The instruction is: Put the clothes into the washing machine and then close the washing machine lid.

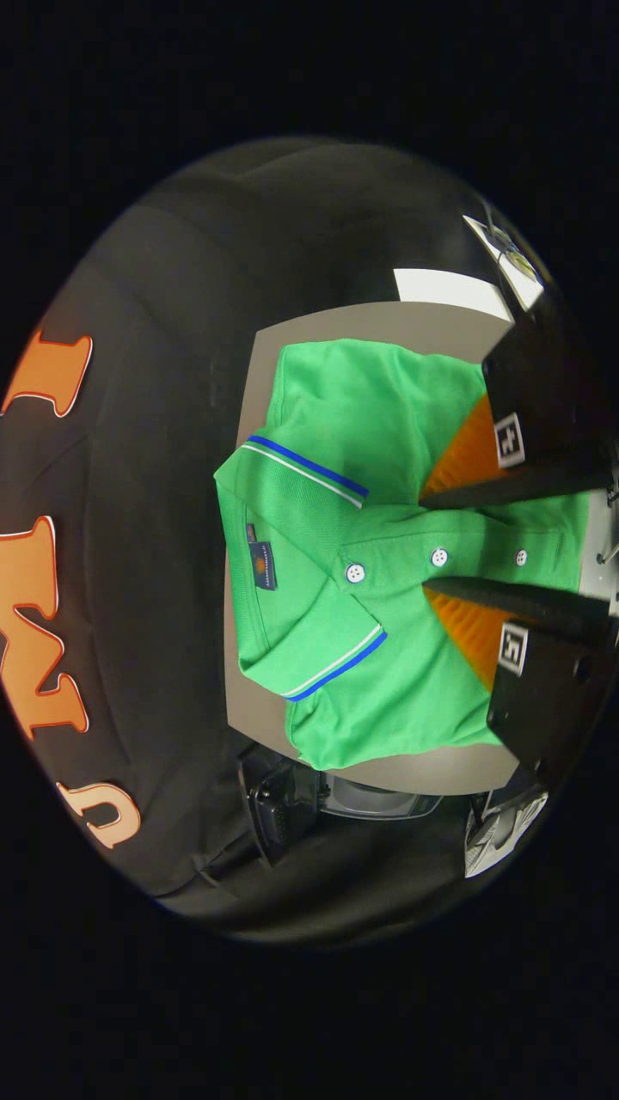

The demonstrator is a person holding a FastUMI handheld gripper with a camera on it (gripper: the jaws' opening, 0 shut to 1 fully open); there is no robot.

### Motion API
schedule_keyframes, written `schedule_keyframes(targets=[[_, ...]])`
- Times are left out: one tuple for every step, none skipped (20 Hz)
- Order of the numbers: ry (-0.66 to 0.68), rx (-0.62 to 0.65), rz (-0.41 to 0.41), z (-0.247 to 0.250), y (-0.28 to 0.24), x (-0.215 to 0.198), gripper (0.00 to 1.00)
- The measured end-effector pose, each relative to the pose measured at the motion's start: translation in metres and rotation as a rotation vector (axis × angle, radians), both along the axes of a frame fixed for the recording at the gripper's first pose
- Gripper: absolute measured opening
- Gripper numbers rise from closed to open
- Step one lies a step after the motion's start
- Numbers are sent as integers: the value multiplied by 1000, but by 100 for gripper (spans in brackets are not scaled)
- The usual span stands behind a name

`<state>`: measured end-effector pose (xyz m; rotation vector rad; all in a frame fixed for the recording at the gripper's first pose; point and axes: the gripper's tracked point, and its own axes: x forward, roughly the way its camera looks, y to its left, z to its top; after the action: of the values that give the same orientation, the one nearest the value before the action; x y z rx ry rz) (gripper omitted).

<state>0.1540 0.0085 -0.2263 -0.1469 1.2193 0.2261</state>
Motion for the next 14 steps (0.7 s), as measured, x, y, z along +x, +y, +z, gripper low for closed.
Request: schedule_keyframes(targets=[[0,6,9,-2,1,-1,45],[-12,22,-1,3,1,0,34],[-27,36,-22,1,1,1,18],[-50,47,-21,-2,2,1,10],[-99,60,-23,4,0,0,10],[-154,75,-8,2,2,2,8],[-231,105,-1,1,3,2,8],[-318,149,-16,1,5,4,8],[-419,206,-41,3,9,5,8],[-505,267,-78,3,12,6,8],[-589,342,-120,5,19,10,8],[-656,413,-156,7,26,14,8],[-714,468,-173,10,33,18,8],[-762,493,-175,13,35,19,8]])
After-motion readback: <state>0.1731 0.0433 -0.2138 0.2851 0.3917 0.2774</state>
